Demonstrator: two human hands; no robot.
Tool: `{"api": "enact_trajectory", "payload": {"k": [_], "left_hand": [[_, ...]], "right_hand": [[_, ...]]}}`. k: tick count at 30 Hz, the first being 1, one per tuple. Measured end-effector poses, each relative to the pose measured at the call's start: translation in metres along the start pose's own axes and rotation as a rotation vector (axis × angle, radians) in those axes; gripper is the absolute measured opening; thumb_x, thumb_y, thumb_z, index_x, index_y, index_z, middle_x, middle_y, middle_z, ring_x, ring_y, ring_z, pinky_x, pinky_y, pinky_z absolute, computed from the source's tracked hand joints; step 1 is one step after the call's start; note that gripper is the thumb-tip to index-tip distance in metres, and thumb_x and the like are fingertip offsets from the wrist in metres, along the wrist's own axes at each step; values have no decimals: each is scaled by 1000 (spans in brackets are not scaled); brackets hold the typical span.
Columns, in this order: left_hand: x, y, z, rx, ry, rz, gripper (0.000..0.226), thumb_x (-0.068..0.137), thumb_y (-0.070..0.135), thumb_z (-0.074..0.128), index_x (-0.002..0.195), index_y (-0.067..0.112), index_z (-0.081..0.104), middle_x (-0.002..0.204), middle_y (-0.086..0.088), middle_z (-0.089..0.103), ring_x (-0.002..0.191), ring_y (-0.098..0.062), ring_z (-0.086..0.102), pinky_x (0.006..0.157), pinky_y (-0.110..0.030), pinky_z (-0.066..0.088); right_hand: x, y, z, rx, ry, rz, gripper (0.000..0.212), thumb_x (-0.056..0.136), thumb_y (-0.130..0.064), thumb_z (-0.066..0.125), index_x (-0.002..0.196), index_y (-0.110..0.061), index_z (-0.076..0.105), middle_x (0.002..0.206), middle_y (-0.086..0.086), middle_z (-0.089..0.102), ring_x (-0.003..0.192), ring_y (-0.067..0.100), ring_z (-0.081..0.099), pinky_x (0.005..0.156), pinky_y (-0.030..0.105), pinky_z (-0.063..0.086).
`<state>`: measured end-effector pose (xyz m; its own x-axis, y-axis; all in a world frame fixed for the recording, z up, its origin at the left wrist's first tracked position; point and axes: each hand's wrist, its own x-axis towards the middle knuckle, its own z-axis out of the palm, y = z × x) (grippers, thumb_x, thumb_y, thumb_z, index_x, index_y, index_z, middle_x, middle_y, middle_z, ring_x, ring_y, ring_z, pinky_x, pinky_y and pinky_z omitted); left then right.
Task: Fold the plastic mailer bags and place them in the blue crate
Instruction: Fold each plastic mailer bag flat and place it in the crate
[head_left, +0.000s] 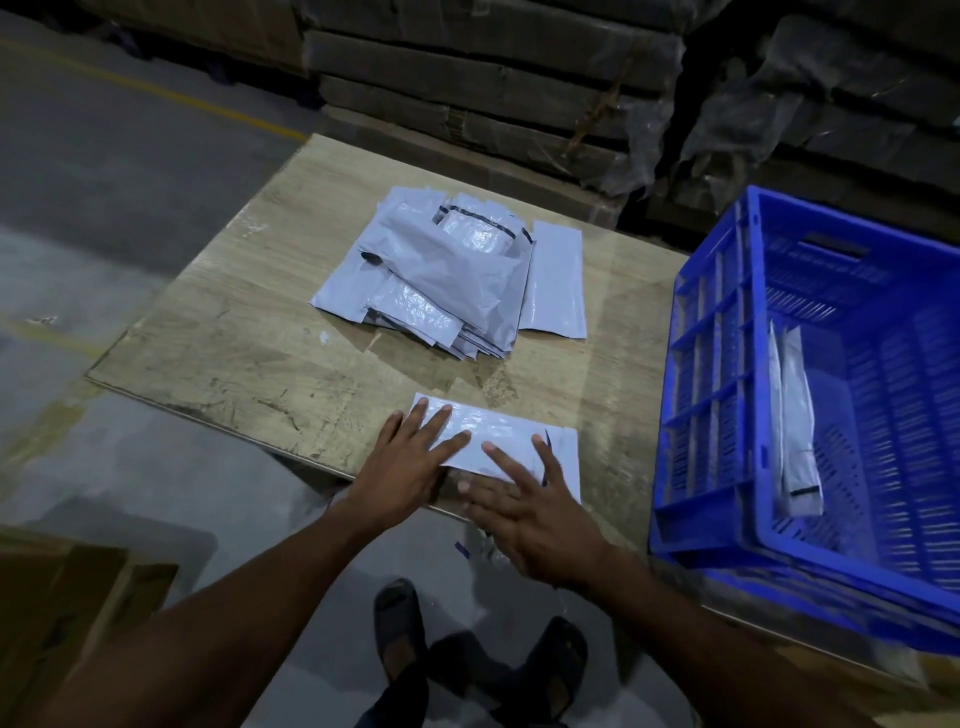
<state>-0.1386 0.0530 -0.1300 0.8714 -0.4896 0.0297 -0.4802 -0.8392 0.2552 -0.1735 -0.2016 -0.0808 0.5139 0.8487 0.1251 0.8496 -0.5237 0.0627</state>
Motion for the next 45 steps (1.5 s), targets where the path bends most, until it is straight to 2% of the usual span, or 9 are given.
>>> {"api": "enact_trajectory", "payload": {"k": [5, 8, 10, 15, 21, 26, 31, 37, 45], "left_hand": [[5, 7, -12, -181, 9, 45, 61, 94, 21, 55, 152, 30, 40, 162, -17, 40, 150, -45, 33, 108, -66, 42], [6, 15, -17, -375, 126, -36, 66, 101, 32, 41, 163, 30, 19, 171, -14, 17, 156, -38, 20, 119, -60, 32], [7, 21, -17, -485, 212, -132, 78, 103, 42, 43, 166, 29, -1, 173, -11, 0, 160, -31, 6, 125, -50, 22], [14, 40, 1, -330, 77, -206, 88, 98, 57, 40, 165, 12, 2, 173, -16, 3, 158, -36, 12, 123, -57, 25], [50, 83, 12, -166, -82, -140, 77, 96, 59, 35, 157, 13, 28, 163, -24, 33, 146, -45, 38, 110, -64, 39], [79, 111, 17, -88, -202, -79, 74, 102, 59, 35, 164, 23, 15, 173, -15, 3, 158, -39, 6, 123, -58, 15], [108, 140, 20, -71, -230, -28, 68, 106, 52, 41, 163, 22, 22, 173, -14, -1, 158, -39, -1, 123, -59, 11], [131, 166, 31, 12, -314, -81, 72, 104, 59, 38, 164, 27, 14, 173, -11, -10, 156, -44, -9, 120, -66, 6], [142, 173, 27, 22, -403, -144, 77, 103, 62, 43, 165, 29, 12, 173, -8, -14, 156, -45, -13, 120, -69, 5]], "right_hand": [[12, 16, -9, -77, -209, 14, 38, 80, -24, 69, 117, -25, 73, 130, -5, 67, 137, 43, 47, 99, 67, 46], [18, 34, -23, -38, -239, 80, 27, 87, -18, 52, 104, -15, 73, 110, 2, 73, 113, 35, 67, 64, 44, 60], [17, 42, -40, 0, -248, 181, 23, 90, -13, 55, 111, -13, 65, 117, 8, 68, 98, 33, 69, 58, 41, 58], [8, 68, -100, 87, 90, 420, 26, 86, -5, 61, 111, -6, 70, 121, 12, 71, 73, 35, 73, 51, 43, 59], [-16, 125, -164, 52, 301, 597, 42, 88, -15, 47, 122, -4, 68, 130, 16, 67, 105, 33, 70, 84, 43, 58], [-54, 159, -208, 12, 431, 716, 36, 83, 4, 66, 119, -3, 70, 127, 15, 68, 102, 35, 71, 88, 43, 57], [-109, 189, -230, -58, 516, 812, 35, 81, 4, 64, 115, -1, 71, 113, 20, 73, 90, 38, 73, 83, 49, 59], [-186, 214, -211, -96, 392, 966, 35, 80, -1, 61, 113, -2, 72, 102, 22, 74, 84, 42, 71, 78, 49, 59], [-226, 212, -132, 122, -166, 1076, 32, 83, -3, 53, 112, -4, 67, 109, 24, 68, 94, 47, 65, 77, 52, 55]]}}
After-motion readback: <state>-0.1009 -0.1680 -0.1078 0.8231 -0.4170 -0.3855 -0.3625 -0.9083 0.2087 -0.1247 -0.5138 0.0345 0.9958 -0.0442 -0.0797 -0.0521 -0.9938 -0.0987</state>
